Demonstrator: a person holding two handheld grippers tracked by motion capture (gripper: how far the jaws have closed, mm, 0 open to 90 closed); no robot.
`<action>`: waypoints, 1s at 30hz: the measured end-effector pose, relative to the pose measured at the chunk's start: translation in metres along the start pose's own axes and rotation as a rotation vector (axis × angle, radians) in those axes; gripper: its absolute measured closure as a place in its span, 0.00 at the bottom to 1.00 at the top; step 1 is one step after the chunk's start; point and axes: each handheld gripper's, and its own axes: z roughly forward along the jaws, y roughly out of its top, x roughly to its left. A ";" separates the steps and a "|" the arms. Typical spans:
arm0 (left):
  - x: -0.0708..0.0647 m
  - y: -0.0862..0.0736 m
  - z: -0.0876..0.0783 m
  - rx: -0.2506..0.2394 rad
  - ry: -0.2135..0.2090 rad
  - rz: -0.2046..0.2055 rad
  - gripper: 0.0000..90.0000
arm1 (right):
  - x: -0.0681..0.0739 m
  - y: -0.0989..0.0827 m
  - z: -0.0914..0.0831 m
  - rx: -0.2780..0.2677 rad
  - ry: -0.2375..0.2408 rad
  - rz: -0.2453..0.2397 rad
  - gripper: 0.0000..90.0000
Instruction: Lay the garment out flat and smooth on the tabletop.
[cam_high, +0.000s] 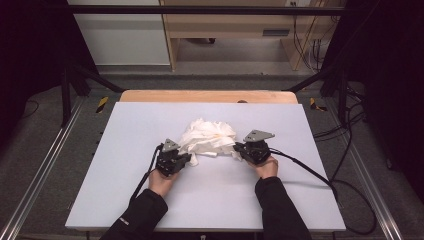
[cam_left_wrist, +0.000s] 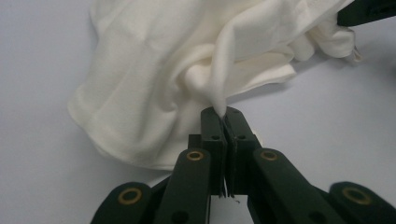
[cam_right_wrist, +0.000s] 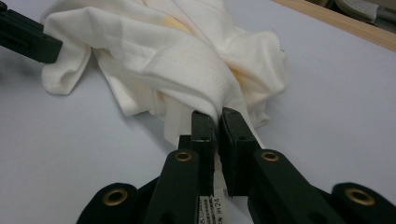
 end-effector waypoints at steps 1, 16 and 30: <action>0.000 0.001 -0.004 -0.008 -0.005 0.004 0.98 | 0.000 0.001 -0.003 -0.005 -0.002 -0.001 0.94; -0.026 -0.018 -0.090 0.099 -0.143 0.234 0.98 | 0.041 -0.008 -0.082 0.000 0.162 -0.113 0.94; -0.024 -0.038 -0.101 0.087 -0.155 0.138 0.69 | 0.069 -0.035 -0.080 0.109 0.250 -0.084 0.62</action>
